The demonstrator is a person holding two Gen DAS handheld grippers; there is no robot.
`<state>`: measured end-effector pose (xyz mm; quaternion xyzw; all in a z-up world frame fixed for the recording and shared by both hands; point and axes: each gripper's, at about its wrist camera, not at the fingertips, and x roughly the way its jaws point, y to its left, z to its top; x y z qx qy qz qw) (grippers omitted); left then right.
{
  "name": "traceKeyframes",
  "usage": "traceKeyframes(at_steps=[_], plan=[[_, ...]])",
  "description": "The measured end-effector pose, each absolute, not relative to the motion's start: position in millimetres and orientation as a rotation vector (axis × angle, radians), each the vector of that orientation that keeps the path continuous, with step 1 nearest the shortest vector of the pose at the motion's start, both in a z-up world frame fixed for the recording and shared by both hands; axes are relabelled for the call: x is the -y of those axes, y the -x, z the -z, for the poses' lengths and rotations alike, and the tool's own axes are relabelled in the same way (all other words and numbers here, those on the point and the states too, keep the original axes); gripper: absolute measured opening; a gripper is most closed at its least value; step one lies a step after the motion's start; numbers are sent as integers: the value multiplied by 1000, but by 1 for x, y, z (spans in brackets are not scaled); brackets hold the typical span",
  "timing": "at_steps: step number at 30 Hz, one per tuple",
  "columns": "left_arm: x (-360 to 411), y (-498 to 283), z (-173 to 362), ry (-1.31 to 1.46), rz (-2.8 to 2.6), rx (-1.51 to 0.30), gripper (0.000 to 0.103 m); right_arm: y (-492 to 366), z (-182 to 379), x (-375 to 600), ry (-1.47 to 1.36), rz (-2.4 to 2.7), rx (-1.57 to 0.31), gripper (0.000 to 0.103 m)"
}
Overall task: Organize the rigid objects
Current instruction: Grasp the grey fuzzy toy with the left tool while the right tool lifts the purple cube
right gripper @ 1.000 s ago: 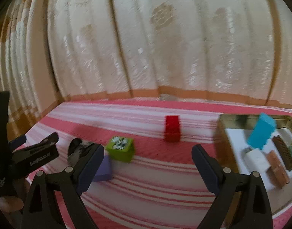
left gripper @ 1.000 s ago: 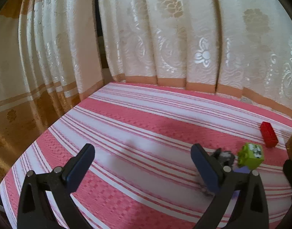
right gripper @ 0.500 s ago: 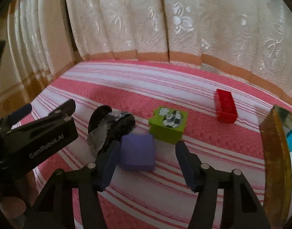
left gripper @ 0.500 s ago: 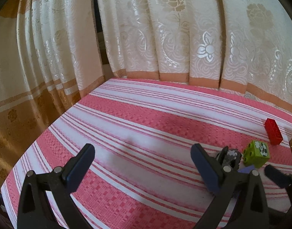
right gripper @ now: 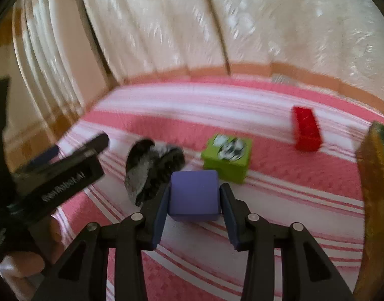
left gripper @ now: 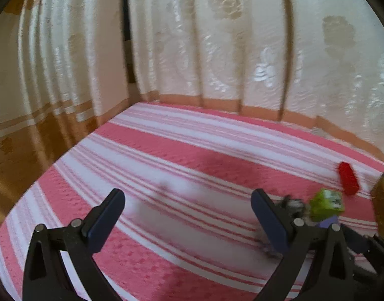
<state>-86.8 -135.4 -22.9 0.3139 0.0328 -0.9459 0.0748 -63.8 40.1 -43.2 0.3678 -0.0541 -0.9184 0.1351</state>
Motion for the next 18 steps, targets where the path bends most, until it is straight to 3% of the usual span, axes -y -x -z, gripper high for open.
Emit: traceKeyframes(at_steps=[2, 12, 18], plan=[[130, 84, 21, -943, 2911, -125, 102, 53, 38, -46, -1013, 2710, 138, 43], [78, 93, 25, -1063, 3011, 222, 102, 19, 31, -79, -914, 2877, 98, 43], [61, 106, 39, -1242, 2970, 317, 85, 21, 31, -91, -927, 2882, 127, 43]])
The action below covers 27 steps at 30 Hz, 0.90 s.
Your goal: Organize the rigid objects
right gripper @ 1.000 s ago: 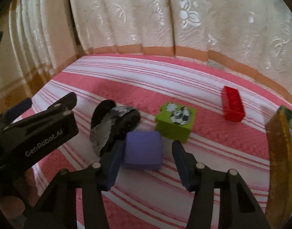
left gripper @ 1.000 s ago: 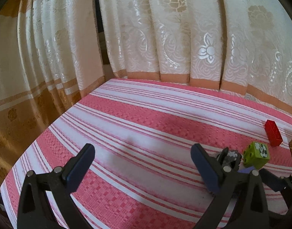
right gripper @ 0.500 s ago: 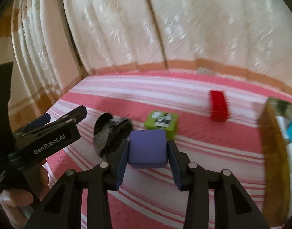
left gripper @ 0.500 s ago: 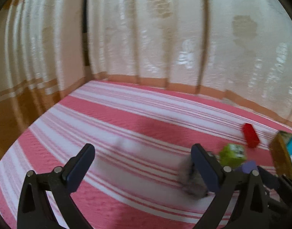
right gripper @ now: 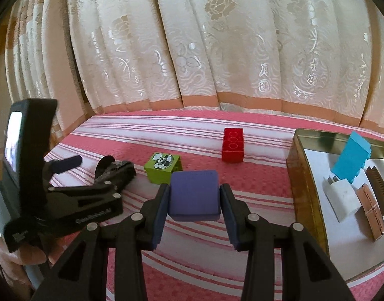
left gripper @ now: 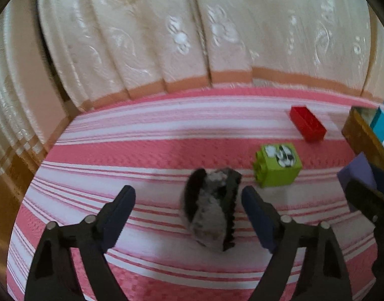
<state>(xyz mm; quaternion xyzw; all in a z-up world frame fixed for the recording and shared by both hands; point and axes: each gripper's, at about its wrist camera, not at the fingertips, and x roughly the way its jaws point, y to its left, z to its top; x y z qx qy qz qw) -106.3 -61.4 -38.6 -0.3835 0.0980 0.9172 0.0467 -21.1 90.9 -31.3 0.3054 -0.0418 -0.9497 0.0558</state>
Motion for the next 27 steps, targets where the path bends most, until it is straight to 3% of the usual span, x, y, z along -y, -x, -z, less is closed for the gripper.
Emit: traceKeyframes(at_steps=[3, 6, 8, 9, 18, 27], plan=[[57, 114, 47, 1264, -2748, -299, 78, 21, 31, -92, -927, 2886, 128, 43], [69, 119, 49, 1295, -2694, -125, 72, 22, 31, -91, -927, 2887, 130, 43], [77, 119, 50, 1296, -2684, -24, 59, 22, 31, -92, -932, 2884, 134, 43], [79, 118, 49, 1291, -2697, -15, 48, 23, 31, -92, -937, 2882, 141, 43], [74, 97, 33, 1160, -2905, -64, 43, 23, 28, -97, -899, 2907, 172, 43], [69, 59, 15, 952, -3068, 80, 43, 16, 19, -100, -797, 2985, 132, 44]])
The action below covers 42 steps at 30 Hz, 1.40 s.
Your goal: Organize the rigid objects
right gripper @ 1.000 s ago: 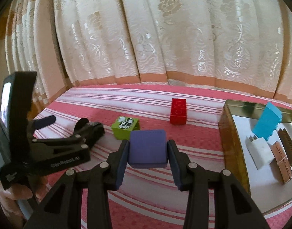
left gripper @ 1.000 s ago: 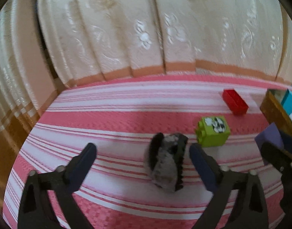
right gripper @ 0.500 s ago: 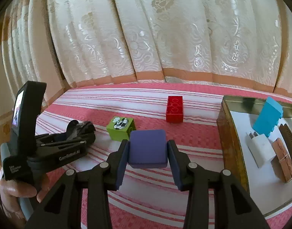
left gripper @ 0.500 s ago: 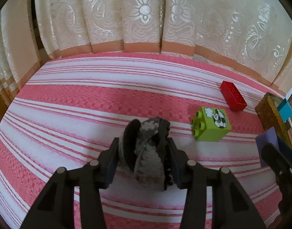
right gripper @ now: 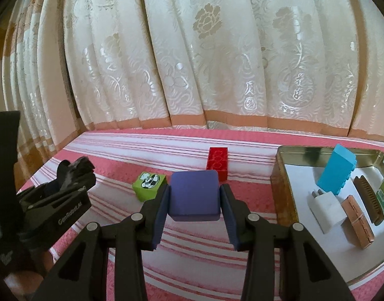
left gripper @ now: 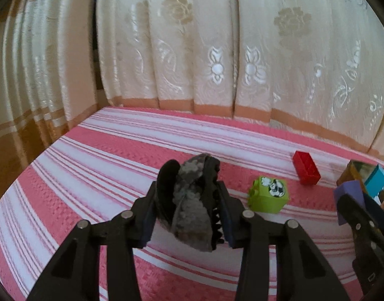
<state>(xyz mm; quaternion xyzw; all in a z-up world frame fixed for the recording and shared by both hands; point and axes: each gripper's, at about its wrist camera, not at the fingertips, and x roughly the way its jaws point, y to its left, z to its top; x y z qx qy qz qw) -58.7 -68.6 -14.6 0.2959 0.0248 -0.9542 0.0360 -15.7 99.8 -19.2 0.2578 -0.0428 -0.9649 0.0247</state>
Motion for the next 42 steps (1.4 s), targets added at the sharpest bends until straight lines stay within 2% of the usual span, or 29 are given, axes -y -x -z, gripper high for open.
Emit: traceKeyframes(at_steps=[17, 42], plan=[[62, 42, 5, -734, 2908, -47, 43, -1, 11, -107, -705, 3035, 98, 44], [27, 26, 3, -708, 2945, -8, 43, -29, -3, -131, -551, 3114, -20, 44]])
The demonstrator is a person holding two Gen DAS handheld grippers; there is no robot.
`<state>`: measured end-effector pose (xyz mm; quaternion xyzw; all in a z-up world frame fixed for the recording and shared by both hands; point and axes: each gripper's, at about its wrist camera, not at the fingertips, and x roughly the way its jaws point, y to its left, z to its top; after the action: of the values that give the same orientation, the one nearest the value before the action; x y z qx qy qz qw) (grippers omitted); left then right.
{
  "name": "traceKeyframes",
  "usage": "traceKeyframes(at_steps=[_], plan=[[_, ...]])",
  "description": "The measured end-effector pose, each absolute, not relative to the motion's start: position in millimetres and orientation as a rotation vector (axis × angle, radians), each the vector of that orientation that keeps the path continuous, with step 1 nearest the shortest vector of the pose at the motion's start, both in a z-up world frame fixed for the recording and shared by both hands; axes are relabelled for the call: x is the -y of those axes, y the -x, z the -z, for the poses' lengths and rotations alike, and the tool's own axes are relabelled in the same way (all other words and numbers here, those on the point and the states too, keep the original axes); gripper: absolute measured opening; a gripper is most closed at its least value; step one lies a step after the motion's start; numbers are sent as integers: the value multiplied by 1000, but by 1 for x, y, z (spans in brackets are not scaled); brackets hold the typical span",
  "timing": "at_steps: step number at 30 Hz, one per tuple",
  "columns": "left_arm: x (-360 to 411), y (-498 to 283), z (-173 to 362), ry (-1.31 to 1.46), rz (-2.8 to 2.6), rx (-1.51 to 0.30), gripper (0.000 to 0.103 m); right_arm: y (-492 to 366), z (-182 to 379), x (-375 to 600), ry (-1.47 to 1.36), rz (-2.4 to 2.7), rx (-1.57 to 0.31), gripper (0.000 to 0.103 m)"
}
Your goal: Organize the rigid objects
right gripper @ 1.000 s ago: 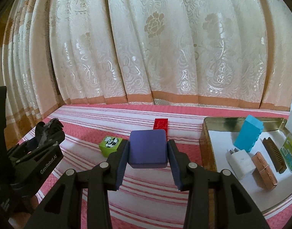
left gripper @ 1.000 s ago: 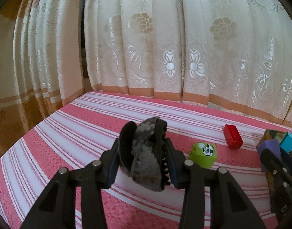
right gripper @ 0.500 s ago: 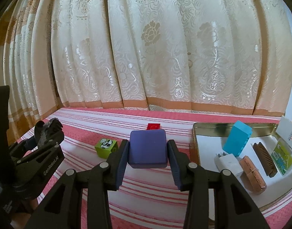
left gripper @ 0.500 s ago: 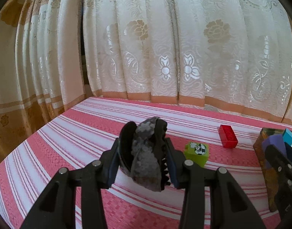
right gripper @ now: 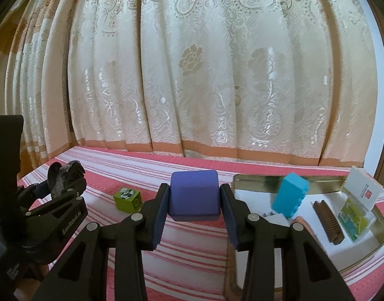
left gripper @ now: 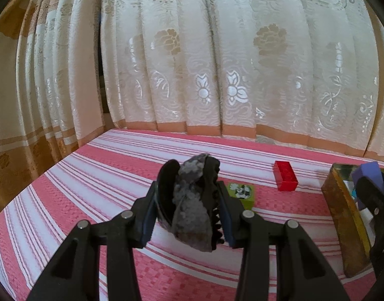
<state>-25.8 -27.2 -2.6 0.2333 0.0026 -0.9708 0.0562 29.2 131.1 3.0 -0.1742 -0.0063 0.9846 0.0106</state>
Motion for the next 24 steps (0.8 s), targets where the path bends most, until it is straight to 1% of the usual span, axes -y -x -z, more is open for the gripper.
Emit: traceKeyframes(at_steps=[24], plan=[[-25, 11, -7, -675, 3035, 4, 43, -38, -12, -188, 487, -3001, 2, 44]])
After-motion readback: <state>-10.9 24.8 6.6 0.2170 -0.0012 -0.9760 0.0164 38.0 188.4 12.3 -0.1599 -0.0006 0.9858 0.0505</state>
